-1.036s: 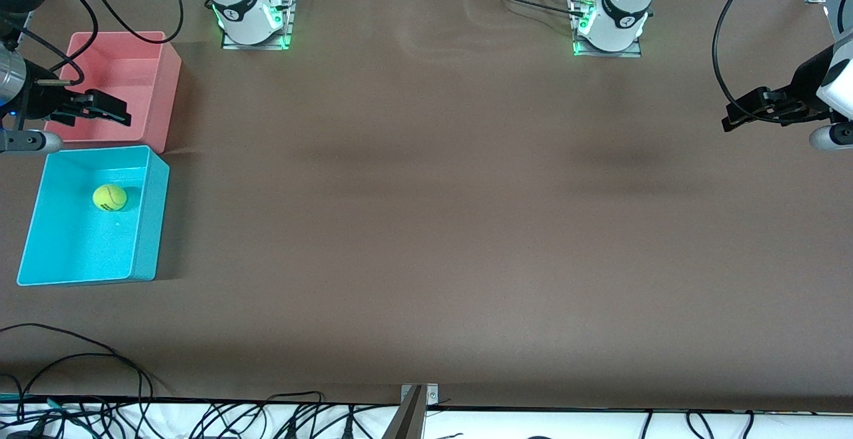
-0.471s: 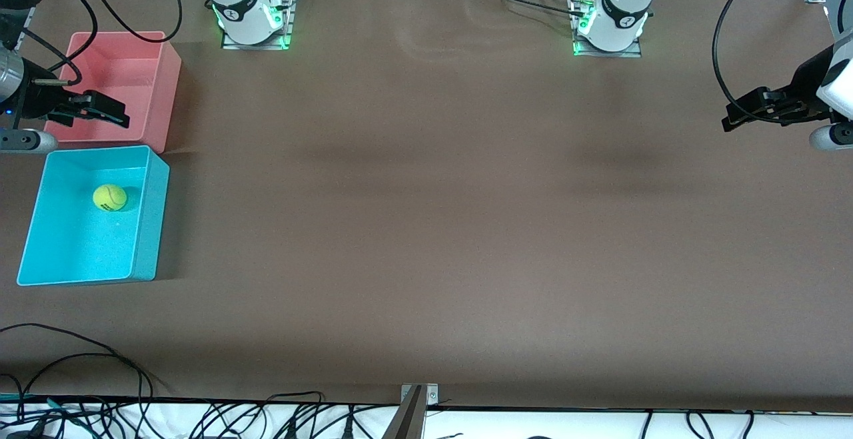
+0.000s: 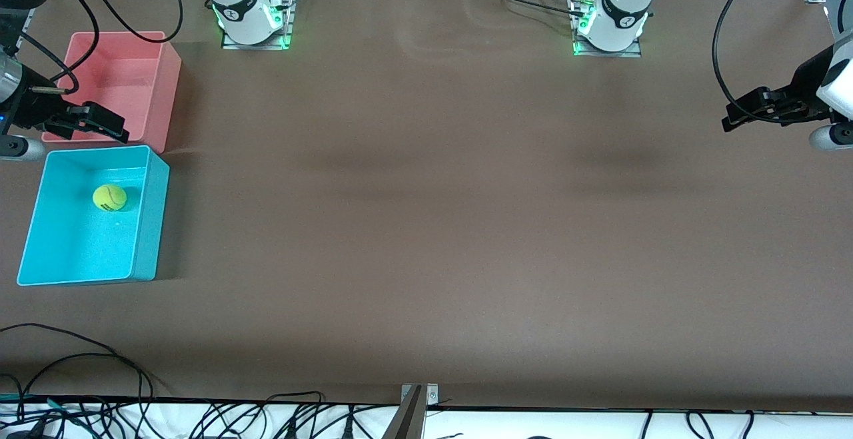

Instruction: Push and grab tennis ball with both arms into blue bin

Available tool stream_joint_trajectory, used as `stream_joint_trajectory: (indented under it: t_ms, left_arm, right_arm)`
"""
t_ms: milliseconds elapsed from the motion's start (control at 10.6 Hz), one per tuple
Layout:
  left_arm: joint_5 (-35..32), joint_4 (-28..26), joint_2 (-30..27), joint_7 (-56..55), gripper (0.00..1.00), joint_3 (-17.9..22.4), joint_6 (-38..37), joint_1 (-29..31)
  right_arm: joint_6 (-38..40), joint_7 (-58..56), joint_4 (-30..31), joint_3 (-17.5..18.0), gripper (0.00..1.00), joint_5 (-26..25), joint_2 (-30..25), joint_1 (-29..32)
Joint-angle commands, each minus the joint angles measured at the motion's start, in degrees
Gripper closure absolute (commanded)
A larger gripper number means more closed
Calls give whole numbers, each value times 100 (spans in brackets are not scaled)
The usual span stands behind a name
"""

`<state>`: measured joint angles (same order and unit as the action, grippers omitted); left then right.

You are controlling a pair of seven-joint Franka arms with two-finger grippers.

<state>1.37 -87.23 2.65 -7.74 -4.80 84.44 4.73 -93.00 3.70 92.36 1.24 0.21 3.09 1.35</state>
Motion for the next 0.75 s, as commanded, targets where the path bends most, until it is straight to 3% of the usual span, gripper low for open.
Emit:
stream_joint_trajectory:
  t_ms: [0,660]
  left_arm:
    - [13,13,-36,-35,0,-21,-59,2]
    - [13,22,-36,-35,0,-21,-59,2]
  right_arm:
    - [-209,149,326,139,0,173,-291,102]
    - [-183,122,344,166,0,173,-291,163]
